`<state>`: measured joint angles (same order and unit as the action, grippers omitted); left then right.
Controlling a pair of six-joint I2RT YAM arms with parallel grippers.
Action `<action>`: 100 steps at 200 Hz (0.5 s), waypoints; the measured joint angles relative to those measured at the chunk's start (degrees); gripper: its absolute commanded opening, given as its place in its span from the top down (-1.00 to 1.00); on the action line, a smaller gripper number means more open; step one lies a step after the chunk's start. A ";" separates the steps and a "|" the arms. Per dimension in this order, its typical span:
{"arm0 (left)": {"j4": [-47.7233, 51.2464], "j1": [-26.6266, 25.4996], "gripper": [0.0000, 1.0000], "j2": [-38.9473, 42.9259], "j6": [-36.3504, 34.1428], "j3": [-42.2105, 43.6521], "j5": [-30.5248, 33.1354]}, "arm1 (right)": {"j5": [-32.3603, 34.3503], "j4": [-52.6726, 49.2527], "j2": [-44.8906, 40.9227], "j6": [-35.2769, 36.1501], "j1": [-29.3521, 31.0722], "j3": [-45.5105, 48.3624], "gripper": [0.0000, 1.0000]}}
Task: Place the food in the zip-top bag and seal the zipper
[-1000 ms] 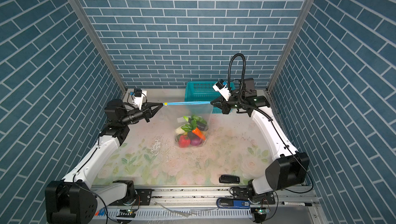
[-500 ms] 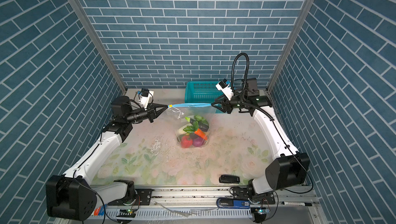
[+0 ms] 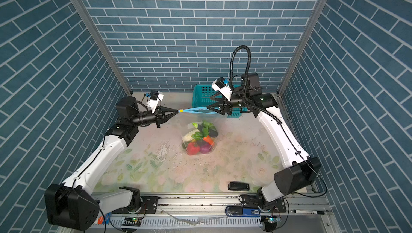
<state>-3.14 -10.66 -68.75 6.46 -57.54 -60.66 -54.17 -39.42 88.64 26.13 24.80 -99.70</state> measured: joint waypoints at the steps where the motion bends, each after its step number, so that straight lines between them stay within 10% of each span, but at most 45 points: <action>1: 0.02 0.00 1.00 0.02 -0.07 0.00 0.00 | 0.04 -0.26 0.26 0.17 0.17 -0.33 -0.15; 100: 1.14 -0.26 1.00 1.57 -3.80 0.00 -2.43 | 5.44 -25.83 16.72 12.87 9.11 -31.08 -0.08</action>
<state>-2.00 -10.92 -67.18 2.66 -57.54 -63.09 -48.73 -65.25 105.36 39.00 33.91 -130.78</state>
